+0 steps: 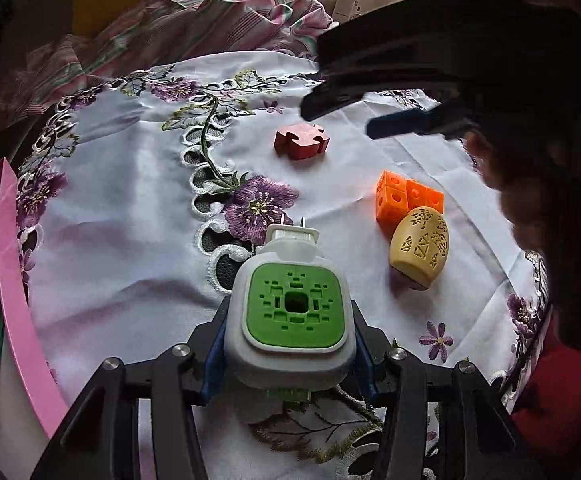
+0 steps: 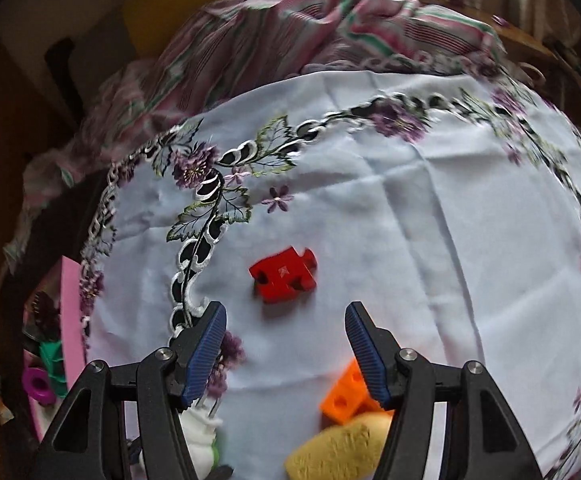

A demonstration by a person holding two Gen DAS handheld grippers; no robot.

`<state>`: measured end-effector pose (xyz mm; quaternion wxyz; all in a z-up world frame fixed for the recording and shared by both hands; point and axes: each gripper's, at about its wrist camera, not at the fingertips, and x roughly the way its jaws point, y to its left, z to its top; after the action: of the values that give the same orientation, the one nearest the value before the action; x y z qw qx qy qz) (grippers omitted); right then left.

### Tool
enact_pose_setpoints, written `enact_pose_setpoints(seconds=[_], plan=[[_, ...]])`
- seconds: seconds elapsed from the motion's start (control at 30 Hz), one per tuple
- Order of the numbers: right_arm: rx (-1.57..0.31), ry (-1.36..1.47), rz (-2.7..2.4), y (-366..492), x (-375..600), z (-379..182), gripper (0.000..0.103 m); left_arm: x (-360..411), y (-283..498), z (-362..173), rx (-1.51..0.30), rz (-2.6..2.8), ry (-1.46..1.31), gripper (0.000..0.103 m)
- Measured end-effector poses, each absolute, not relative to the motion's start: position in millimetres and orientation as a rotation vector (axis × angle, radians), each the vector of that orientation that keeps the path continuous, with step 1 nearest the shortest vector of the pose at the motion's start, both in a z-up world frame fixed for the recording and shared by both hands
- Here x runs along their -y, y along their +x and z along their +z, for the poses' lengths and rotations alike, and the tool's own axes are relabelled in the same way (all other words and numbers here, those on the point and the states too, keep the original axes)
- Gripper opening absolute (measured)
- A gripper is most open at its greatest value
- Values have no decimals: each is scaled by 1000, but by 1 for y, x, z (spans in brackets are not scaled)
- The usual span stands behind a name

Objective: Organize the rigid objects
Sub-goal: 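Lift the device with left tool while right tool grasps red puzzle piece, then carry the plug-in device into the tray with the left tool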

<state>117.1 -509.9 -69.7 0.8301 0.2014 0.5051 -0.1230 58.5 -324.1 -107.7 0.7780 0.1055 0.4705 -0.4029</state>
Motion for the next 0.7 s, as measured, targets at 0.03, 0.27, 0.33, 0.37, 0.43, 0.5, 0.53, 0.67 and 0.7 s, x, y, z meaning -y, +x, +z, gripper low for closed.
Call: enact_pose_setpoints(seconds=[0.03,0.27,0.33,0.37,0.43,0.5,0.53,0.67,0.7], plan=[[-1087,408,-261,124,511,-73,63,324,59,-108,-1021,-874,221,52],[-1169,301,-273,157,512,-101,63,321,61,-108,-1029,-883,201,52],[-1193,240,-293,159,505,-106,49,321,61,-108,-1027,-885,202,52],[-1185,217,-302,158,502,-104,49,321,61,-108,-1026,-887,201,52],[-1157,254,-272,149,498,-96,49,320,61,-108,-1027,-888,195,52],[-1140,265,-279,136,493,-86,49,321,62,-109,-1022,-889,198,52],[-1139,293,-265,127,490,-83,49,321,61,-109,-1017,-890,204,52],[-1146,353,-240,99,480,-86,49,323,59,-109,-1001,-884,224,52],[-1153,359,-233,96,479,-90,49,323,59,-108,-1003,-878,229,52]])
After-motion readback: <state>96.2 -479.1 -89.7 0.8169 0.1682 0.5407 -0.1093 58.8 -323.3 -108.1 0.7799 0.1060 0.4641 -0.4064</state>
